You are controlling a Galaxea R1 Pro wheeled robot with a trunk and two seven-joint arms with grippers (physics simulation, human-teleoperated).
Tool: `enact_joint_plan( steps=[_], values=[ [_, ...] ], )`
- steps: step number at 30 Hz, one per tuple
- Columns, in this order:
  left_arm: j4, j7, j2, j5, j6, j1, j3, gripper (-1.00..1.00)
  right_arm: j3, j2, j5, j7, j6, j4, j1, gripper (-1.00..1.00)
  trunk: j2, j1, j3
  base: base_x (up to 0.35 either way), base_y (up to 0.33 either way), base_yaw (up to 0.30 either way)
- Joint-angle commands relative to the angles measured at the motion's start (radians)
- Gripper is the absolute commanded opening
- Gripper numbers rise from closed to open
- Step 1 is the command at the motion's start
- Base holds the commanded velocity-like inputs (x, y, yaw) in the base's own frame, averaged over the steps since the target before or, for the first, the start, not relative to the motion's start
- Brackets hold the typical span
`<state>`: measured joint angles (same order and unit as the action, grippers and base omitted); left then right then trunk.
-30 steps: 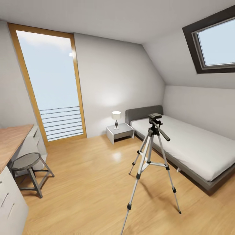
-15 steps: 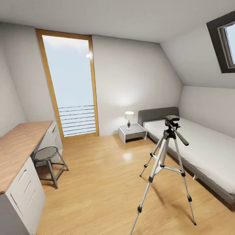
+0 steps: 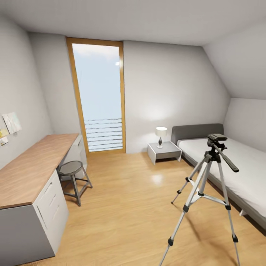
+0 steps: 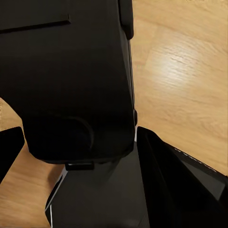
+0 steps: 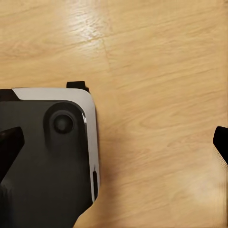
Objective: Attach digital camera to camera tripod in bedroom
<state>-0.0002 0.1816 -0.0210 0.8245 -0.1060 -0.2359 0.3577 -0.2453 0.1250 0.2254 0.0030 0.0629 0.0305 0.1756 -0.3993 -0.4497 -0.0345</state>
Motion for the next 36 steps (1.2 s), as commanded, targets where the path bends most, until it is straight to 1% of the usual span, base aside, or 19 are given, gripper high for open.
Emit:
enact_joint_plan(
  steps=[1, 36],
  values=[
    [0.0, 0.004, 0.0, 0.004, -0.001, 0.0, 0.009, -1.0, -0.009, 0.001, 0.009, 0.001, 0.006, 0.003, 0.001, 1.0, -0.001, 0.0, 0.0, 0.0, 0.0, 0.281],
    [0.0, -0.001, 0.0, 0.004, 0.0, 0.0, 0.009, -1.0, -0.009, 0.001, 0.009, 0.001, 0.006, 0.003, 0.001, 1.0, -0.001, 0.0, 0.0, 0.001, 0.0, 0.276]
  ],
)
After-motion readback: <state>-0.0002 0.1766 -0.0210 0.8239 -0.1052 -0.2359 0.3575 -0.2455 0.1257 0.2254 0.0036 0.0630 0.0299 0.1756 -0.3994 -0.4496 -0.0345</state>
